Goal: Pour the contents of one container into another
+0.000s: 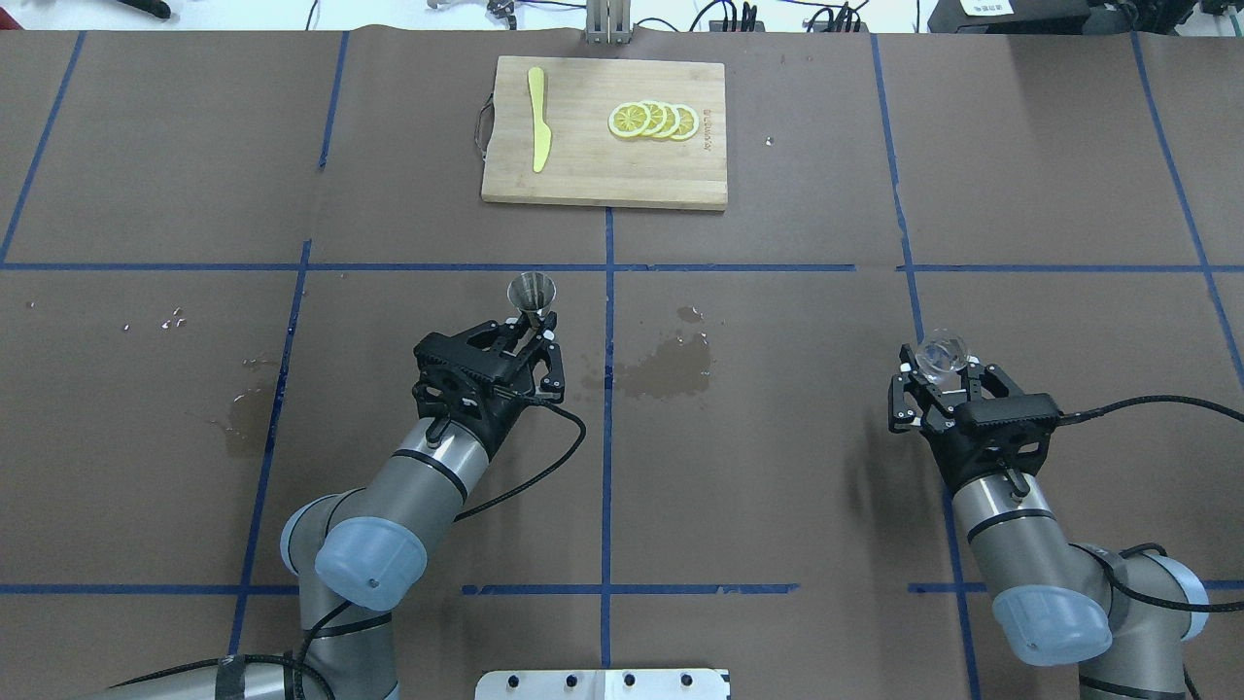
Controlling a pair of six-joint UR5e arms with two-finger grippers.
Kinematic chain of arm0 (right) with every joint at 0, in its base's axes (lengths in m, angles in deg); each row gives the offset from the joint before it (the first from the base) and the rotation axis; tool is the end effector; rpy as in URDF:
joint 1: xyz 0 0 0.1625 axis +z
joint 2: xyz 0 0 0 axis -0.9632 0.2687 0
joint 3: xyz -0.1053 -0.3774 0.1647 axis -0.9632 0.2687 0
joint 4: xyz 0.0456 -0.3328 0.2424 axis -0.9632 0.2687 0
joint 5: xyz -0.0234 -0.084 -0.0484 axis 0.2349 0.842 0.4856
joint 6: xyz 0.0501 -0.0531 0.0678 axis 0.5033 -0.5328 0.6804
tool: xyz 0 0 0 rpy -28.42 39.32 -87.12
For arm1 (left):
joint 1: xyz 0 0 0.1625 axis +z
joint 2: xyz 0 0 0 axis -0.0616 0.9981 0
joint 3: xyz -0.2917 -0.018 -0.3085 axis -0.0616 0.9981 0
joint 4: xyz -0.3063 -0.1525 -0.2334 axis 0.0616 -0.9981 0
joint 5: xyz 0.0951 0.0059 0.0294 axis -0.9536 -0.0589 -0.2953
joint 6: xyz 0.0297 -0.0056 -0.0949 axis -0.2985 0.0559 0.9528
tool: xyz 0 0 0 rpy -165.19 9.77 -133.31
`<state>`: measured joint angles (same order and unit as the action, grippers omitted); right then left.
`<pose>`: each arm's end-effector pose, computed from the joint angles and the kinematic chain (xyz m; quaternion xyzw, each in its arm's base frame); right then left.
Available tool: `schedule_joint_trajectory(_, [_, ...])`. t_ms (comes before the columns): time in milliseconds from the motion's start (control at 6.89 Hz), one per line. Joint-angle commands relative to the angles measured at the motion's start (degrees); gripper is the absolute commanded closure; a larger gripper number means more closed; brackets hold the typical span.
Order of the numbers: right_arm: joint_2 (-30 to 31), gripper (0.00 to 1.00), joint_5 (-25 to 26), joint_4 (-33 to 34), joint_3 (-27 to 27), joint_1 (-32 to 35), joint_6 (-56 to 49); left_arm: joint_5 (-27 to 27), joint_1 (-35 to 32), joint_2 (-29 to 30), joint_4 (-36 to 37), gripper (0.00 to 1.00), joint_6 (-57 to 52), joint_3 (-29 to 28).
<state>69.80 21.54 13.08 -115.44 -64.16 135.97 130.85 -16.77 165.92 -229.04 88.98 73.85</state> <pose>-0.4138 -0.2984 0.4718 0.5477 -0.2877 0.1558 0.7701 0.5729 -0.3439 0.2764 0.5685 0.4324 -0.0659 0.6968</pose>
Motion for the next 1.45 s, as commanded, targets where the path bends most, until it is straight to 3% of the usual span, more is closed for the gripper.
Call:
schedule_joint_trajectory(0, [-4.9,1.0,-5.5,0.2,-4.3,1.2,-3.8,4.2,0.0,2.0,0.0,1.0,-4.2,-0.2])
schedule_joint_trajectory(290, [-15.1,1.0,-6.2,0.8,-4.3,1.3,-15.1,3.7,0.4,2.9,-1.5,1.0,-4.9,-2.6])
schedule_joint_trajectory(435, [-17.6,1.0,-7.9,2.9,-4.7,1.3,-16.0,4.0,0.5,3.1,-2.0,1.0,-5.2,-3.9])
schedule_joint_trajectory(725, [-20.9,1.0,-9.6,4.8,-5.2,1.6,-19.0,4.9,0.5,2.9,-10.7,1.0,-13.6,-4.4])
schedule_joint_trajectory(1306, [-24.5,1.0,-14.7,23.2,-12.9,2.3,-24.1,7.4,0.5,3.6,-11.3,1.0,-15.8,-4.1])
